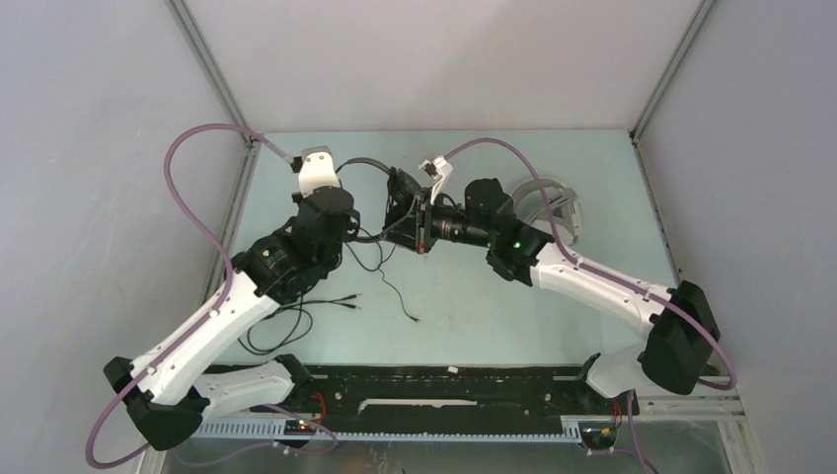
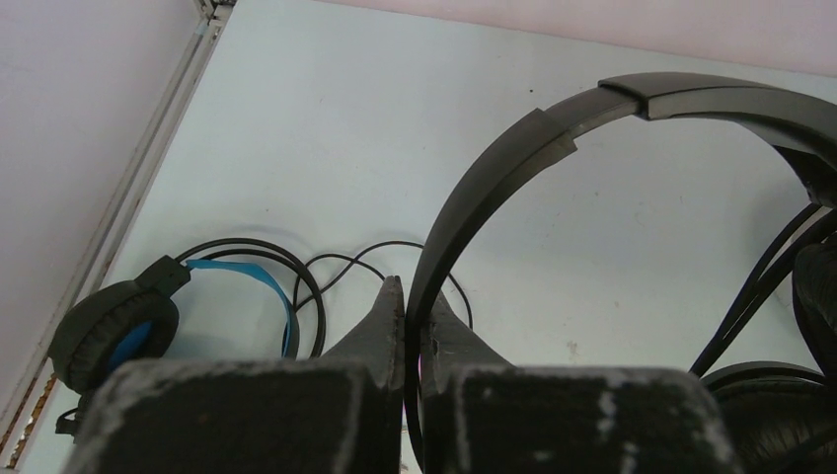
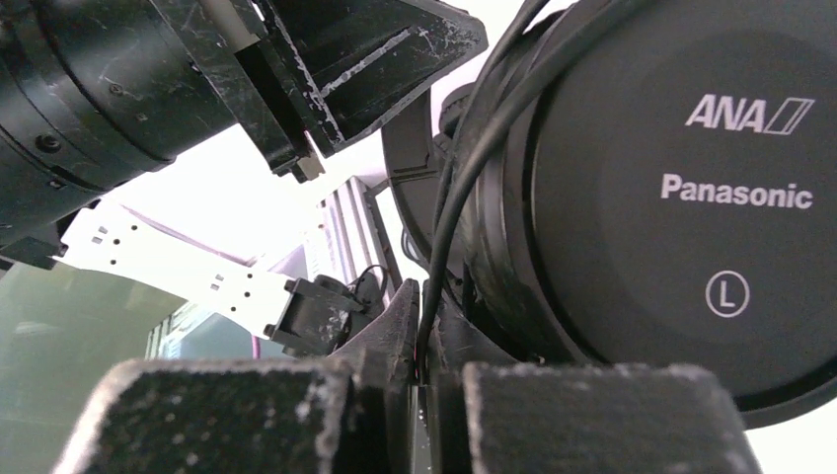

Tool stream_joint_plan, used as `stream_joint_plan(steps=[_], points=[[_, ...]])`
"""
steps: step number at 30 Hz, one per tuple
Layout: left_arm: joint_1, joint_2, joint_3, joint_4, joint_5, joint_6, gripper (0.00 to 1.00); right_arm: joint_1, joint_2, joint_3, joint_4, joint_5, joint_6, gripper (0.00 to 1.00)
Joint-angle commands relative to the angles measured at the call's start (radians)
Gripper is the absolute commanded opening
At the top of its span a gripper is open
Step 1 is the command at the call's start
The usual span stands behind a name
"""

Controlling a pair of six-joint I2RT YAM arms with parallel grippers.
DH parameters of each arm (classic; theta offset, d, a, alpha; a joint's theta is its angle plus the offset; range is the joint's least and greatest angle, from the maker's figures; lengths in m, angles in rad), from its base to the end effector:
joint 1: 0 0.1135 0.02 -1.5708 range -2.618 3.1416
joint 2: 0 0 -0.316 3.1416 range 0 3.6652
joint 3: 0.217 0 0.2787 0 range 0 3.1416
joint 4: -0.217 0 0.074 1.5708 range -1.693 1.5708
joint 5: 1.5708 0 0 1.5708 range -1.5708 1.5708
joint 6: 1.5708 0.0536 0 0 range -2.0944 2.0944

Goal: Wrap the headphones
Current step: Wrap the headphones cable around the headphones.

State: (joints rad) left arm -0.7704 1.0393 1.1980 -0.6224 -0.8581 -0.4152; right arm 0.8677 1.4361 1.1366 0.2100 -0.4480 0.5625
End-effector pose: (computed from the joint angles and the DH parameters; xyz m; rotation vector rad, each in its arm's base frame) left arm 0.1837 -0.1218 0.4394 -0.1826 1.8591 0.0614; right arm 0.2261 0.3027 0.3927 -0.6547 1.7504 1.4115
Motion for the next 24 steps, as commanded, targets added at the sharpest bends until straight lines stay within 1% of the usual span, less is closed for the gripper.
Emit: stream_joint_plan(steps=[1,7,15,21,24], points=[[-0.005,-0.019,0.092,0.067,0.004,-0.089,0.00,0.021,-0.023,0.043,-0.014,0.068,-0.070,0.00],[-0.003,0.009,0.086,0.070,-0.023,-0.106,0.00,0.056,-0.031,0.044,-0.011,0.074,-0.105,0.00],[-0.001,0.030,0.098,0.075,-0.018,-0.141,0.00,0.094,-0.012,0.043,-0.034,0.148,-0.163,0.00],[0.000,0.013,0.071,0.100,0.007,-0.148,0.00,0.094,-0.031,0.043,-0.075,0.211,-0.158,0.13],[0.009,-0.004,0.037,0.126,0.034,-0.158,0.00,0.094,-0.065,0.043,-0.110,0.231,-0.143,0.16]])
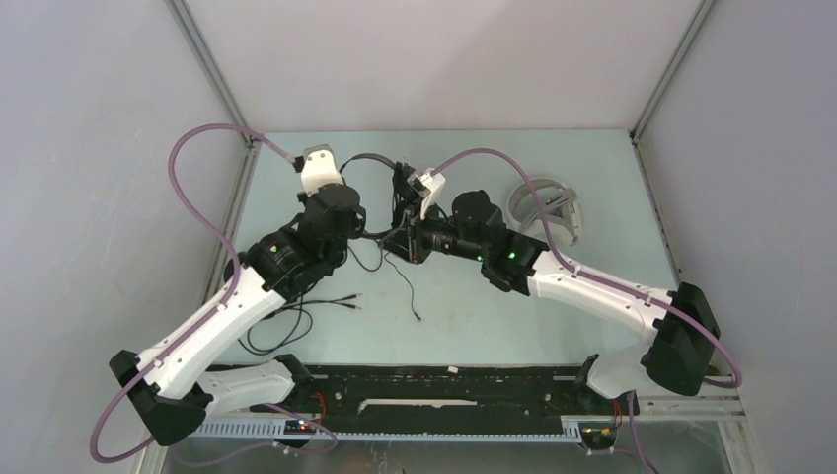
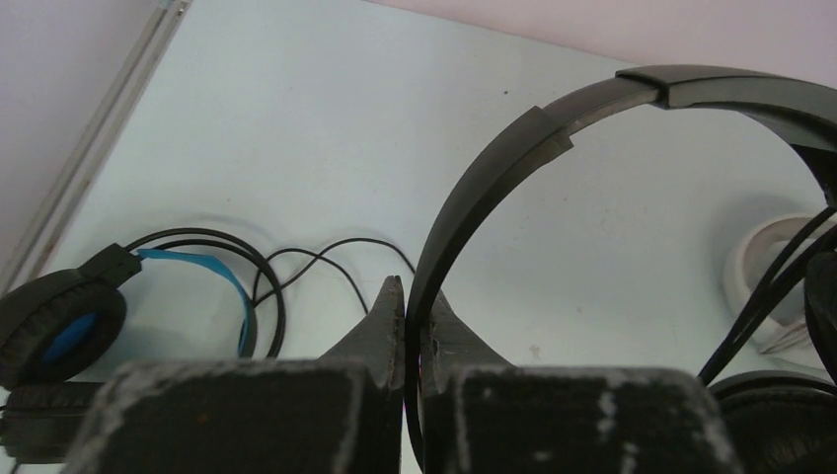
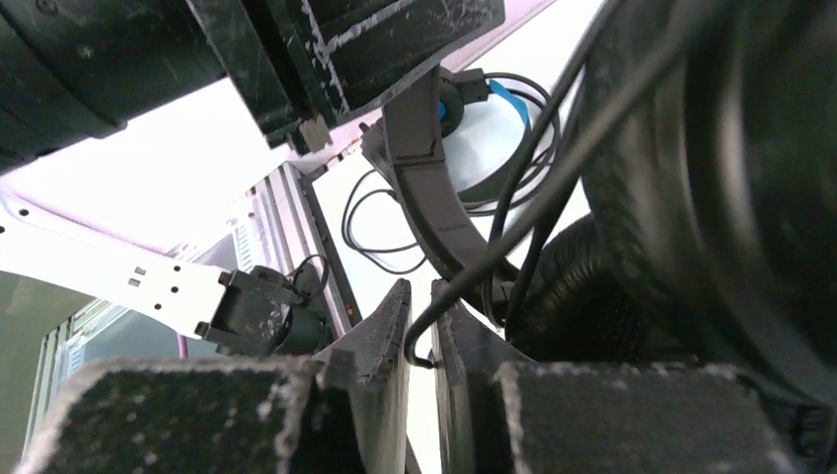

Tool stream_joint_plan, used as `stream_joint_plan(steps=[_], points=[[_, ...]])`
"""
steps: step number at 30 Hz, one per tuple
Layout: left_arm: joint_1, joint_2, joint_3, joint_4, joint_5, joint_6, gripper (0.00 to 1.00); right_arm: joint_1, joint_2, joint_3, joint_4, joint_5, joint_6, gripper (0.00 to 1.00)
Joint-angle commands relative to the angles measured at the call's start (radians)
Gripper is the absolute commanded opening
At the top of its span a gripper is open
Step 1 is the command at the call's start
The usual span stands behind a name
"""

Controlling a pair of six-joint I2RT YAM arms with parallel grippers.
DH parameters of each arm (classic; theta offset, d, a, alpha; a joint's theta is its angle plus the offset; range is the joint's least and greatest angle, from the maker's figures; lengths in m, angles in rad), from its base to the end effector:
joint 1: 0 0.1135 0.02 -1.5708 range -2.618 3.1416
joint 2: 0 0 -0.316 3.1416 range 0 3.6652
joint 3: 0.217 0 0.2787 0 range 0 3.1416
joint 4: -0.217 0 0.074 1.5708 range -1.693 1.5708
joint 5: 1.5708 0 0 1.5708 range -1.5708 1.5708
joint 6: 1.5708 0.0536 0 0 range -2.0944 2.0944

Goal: Wrap the headphones
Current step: Wrap the headphones cable around the headphones.

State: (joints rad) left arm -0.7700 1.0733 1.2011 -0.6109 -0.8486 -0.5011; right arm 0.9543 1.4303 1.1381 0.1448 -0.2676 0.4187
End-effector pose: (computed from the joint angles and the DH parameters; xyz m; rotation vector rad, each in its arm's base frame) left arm 0.1920 -0.1301 0.4346 -0.2482 1.8665 0.0083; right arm 0.2070 0.3166 0.3870 -0.7030 1.7430 1.2149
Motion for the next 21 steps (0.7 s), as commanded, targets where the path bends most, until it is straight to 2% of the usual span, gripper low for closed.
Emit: stream_joint_plan(steps=[1,9,14,21], points=[[0.013,-0.043,0.027,0.120,0.037,-0.081,0.00,0.008,-0.068,0.042,-0.062,0.058,0.004,0.16],[0.032,-0.057,0.007,0.133,0.068,-0.084,0.00,0.008,-0.139,0.042,-0.184,0.044,0.028,0.25],[0.042,-0.062,-0.004,0.143,0.075,-0.081,0.00,0.008,-0.203,0.042,-0.230,0.037,0.042,0.41],[0.045,-0.062,-0.012,0.154,0.081,-0.059,0.00,0.009,-0.256,0.043,-0.244,0.027,0.058,0.41]])
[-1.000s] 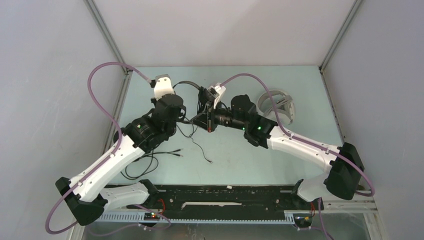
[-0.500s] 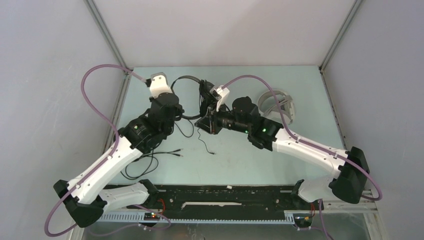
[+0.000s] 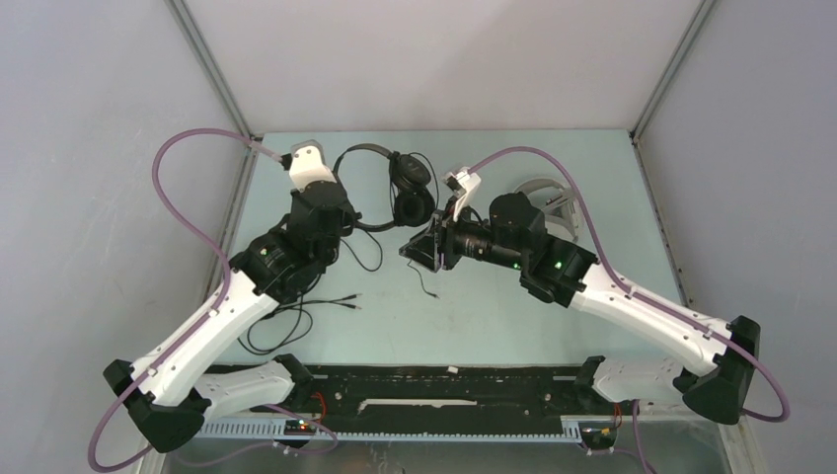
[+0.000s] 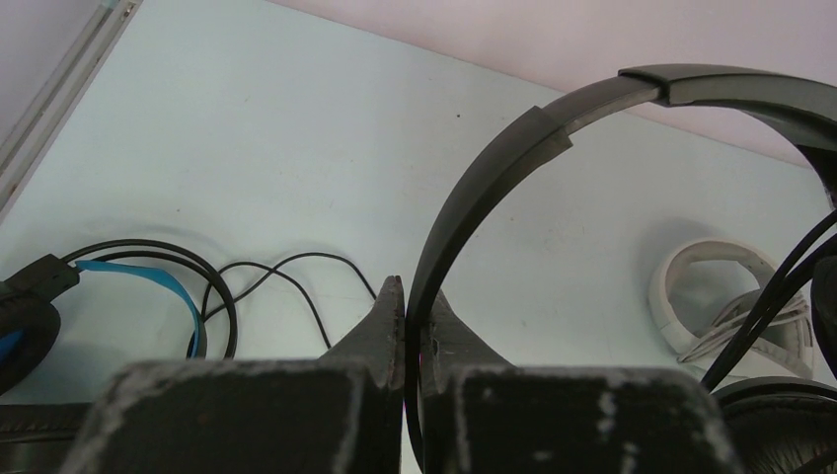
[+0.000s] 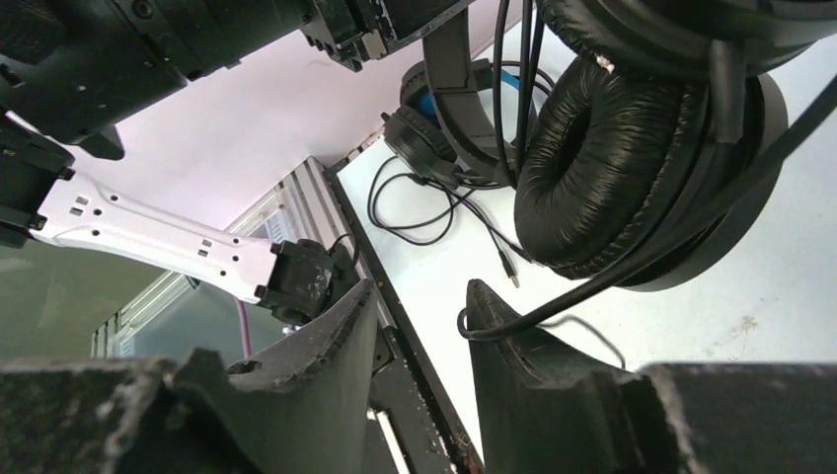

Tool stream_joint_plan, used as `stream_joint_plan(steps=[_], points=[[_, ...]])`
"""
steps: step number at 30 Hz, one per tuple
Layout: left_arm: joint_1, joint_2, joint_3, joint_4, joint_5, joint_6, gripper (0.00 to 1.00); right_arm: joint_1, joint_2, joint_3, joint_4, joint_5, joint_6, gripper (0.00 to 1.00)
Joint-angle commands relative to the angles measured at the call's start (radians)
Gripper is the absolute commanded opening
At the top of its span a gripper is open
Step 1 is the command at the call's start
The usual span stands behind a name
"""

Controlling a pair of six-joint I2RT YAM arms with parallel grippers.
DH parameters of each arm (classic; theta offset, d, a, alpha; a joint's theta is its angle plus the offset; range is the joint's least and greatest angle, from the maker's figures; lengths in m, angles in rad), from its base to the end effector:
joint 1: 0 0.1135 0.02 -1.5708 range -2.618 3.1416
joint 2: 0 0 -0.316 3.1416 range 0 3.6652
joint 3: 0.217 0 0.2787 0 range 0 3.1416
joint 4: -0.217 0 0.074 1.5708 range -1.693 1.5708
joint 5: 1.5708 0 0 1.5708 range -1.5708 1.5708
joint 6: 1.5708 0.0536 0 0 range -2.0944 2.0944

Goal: Wrap the headphones
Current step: Wrap the headphones cable around the headphones.

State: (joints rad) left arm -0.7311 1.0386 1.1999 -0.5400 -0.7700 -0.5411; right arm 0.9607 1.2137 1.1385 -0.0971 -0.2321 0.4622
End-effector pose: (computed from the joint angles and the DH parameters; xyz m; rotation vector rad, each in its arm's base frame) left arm 0.1910 -0.1212 0.4471 -0.3175 1.8140 -0.1368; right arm 0.1674 0.2609 0.4273 -0.6491 1.7952 1.2110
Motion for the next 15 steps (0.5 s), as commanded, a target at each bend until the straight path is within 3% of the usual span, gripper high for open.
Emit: stream_joint_plan(steps=[1,7,10,15], points=[[0.007,-0.028,-0.013,0.085,0.003,-0.020,0.00,0.002,-0.041,0.042,0.003,-0.009,0.014,0.40],[0.006,-0.027,-0.021,0.096,0.002,-0.017,0.00,0.001,-0.024,0.041,0.036,-0.009,-0.010,0.18],[0.008,-0.023,-0.030,0.100,-0.018,0.008,0.00,-0.002,-0.030,0.041,0.085,-0.022,-0.026,0.00],[0.008,-0.035,-0.096,0.139,-0.022,0.122,0.00,-0.067,-0.053,0.103,0.102,-0.024,-0.051,0.00]])
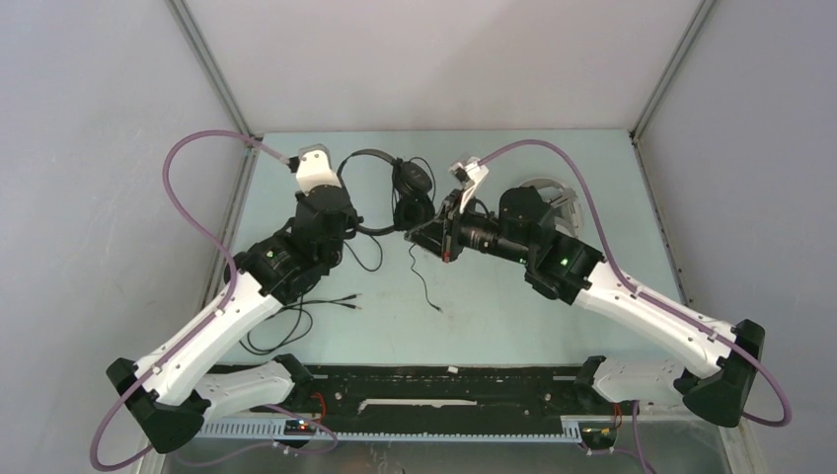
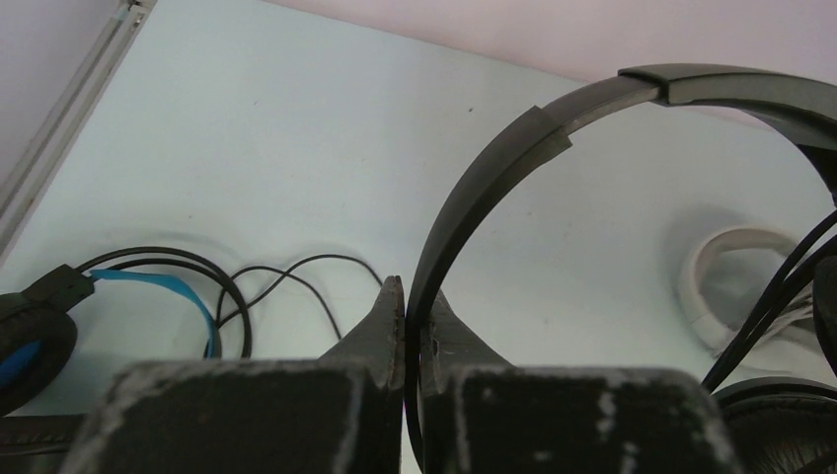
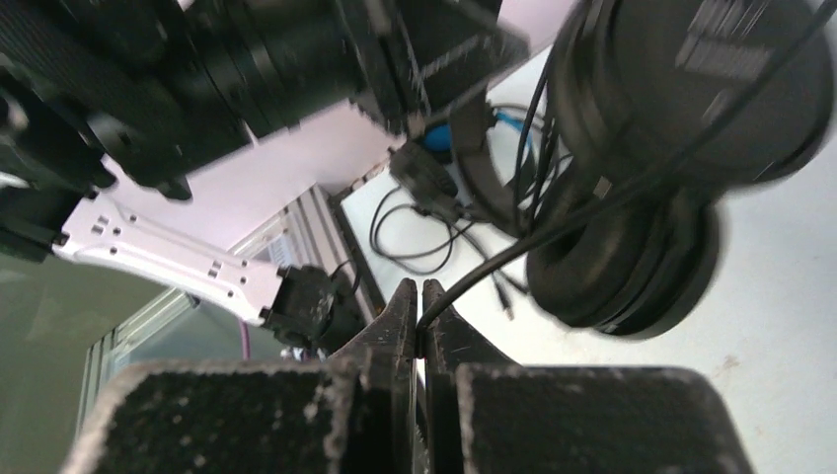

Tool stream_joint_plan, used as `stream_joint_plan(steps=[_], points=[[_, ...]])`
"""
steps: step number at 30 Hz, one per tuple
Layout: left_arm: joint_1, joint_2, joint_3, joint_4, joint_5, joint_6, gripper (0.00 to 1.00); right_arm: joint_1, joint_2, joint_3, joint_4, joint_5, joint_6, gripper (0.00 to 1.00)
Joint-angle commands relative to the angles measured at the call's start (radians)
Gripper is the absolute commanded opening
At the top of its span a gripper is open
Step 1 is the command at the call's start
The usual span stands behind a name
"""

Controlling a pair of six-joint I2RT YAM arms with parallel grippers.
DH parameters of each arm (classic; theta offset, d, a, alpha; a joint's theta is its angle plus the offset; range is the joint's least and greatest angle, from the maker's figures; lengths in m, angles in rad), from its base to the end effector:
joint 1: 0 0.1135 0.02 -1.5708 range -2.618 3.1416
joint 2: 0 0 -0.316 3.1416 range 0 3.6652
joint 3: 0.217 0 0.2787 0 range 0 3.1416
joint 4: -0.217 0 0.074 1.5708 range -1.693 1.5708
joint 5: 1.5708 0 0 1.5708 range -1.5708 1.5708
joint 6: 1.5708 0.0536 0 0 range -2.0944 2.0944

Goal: Wrap the headphones
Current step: Wrap the headphones cable around the headphones.

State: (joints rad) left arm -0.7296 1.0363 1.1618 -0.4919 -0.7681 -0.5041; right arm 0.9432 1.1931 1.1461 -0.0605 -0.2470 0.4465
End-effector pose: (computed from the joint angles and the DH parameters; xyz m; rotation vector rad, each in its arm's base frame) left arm 0.1938 -0.1233 0.4387 -0.2888 1.8102 -0.1201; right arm 0.1675 0.2533 0.4409 -0.6458 1.7193 1.2234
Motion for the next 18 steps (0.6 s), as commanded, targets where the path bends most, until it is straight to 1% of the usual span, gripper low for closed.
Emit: stream_joint_plan(steps=[1,5,8,13,18], points=[[0.007,-0.039,-0.079,0.104,-0.004,0.114,0.00,-0.071,-0.035,0.107,0.035,-0.008,-0.039,0.00],[0.006,-0.072,-0.171,0.189,0.123,0.247,0.00,-0.179,-0.031,0.133,0.021,-0.064,-0.023,0.00],[0.006,-0.079,-0.217,0.219,0.152,0.309,0.00,-0.225,-0.008,0.155,-0.003,-0.127,-0.011,0.00],[0.005,-0.068,-0.262,0.279,0.205,0.393,0.00,-0.242,0.024,0.160,0.014,-0.223,0.023,0.00],[0.003,-0.017,-0.248,0.291,0.264,0.438,0.00,-0.248,0.074,0.202,0.003,-0.289,0.046,0.00]])
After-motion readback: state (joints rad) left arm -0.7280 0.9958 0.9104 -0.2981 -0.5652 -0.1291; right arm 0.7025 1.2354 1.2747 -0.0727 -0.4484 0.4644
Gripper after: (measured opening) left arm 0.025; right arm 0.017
